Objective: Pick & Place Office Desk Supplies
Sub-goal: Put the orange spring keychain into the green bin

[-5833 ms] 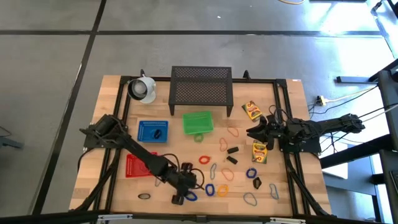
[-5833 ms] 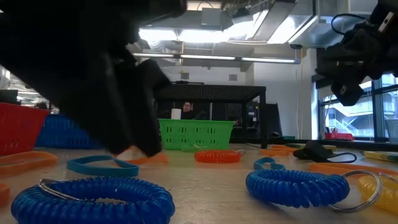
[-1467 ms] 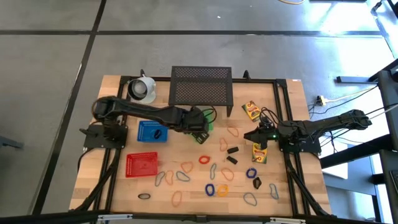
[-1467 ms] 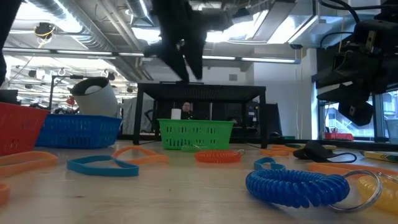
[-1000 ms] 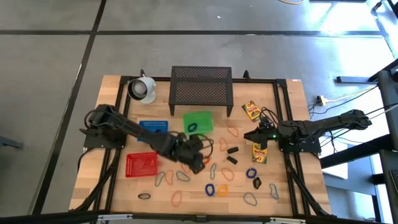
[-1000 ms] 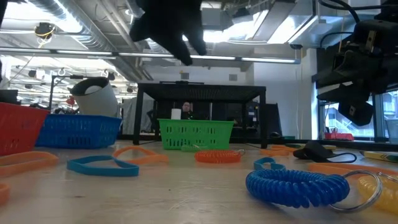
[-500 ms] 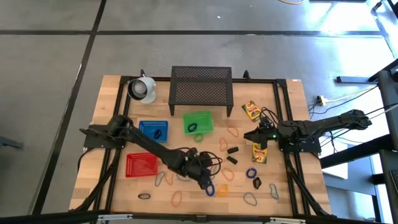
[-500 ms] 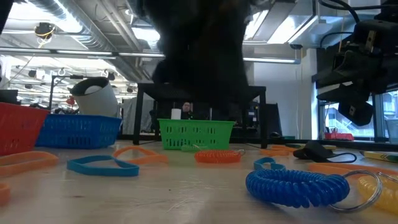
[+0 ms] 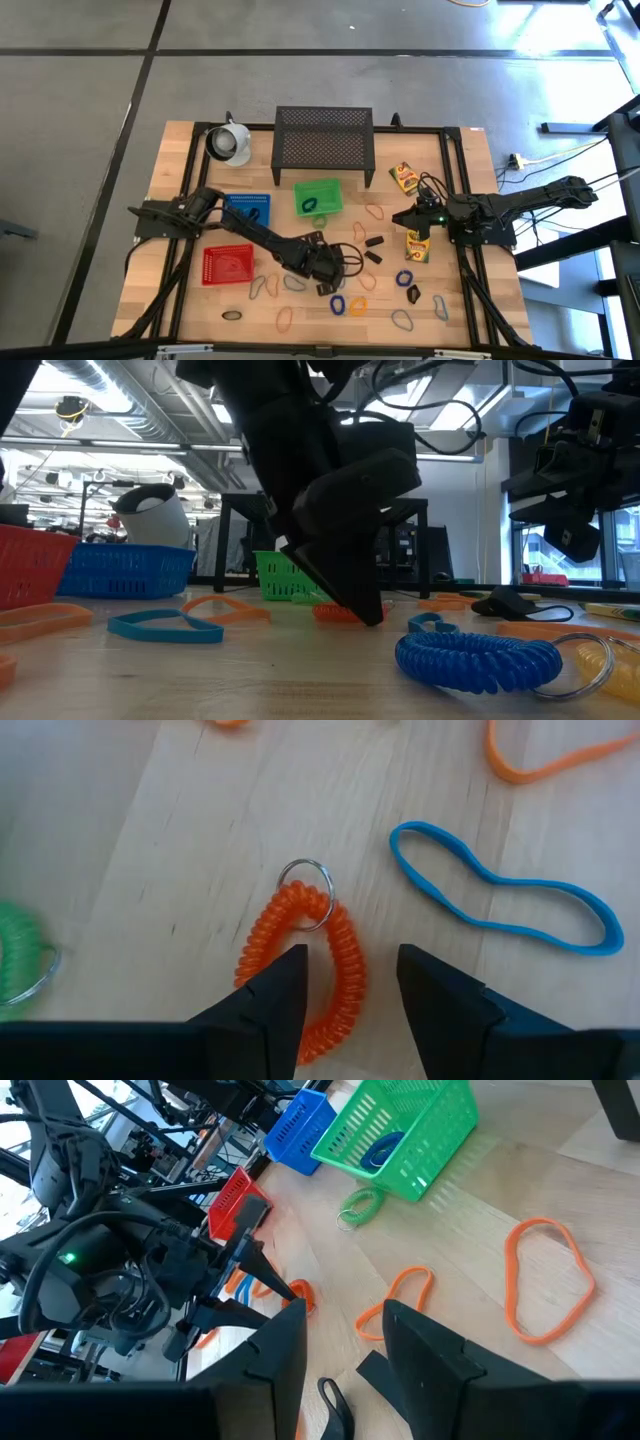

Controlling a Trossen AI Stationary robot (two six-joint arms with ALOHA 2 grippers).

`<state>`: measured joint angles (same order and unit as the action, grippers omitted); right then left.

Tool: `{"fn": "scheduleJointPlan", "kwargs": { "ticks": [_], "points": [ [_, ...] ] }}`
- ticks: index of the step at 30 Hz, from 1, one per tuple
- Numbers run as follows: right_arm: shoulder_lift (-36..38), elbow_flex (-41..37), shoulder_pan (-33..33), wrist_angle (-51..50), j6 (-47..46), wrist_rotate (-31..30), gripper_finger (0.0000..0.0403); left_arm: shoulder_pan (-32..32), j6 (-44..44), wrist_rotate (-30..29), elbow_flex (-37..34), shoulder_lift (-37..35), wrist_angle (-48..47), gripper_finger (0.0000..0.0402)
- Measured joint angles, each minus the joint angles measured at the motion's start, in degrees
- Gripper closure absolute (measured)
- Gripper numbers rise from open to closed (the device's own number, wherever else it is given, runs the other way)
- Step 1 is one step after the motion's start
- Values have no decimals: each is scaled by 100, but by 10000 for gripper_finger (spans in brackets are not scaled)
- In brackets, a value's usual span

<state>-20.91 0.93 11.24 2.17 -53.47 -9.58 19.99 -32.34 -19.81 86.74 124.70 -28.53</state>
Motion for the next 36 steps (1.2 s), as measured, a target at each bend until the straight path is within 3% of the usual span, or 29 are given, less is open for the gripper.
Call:
{"fn": "scheduleJointPlan", "kwargs": {
  "ticks": [5,20,24,36],
  "points": [
    [0,0,0,-1,1,0,266,-88,-230,590,11,41,-110,266],
    [0,0,-2,0,0,0,266,-97,-344,536,-2,42,-204,390],
    [-1,1,0,0,0,0,266,-86,-340,208,-27,-111,-224,384],
    [0,0,-1,0,0,2,266,-274,-238,-1719,-29,-1316,-503,387]
  ]
}}
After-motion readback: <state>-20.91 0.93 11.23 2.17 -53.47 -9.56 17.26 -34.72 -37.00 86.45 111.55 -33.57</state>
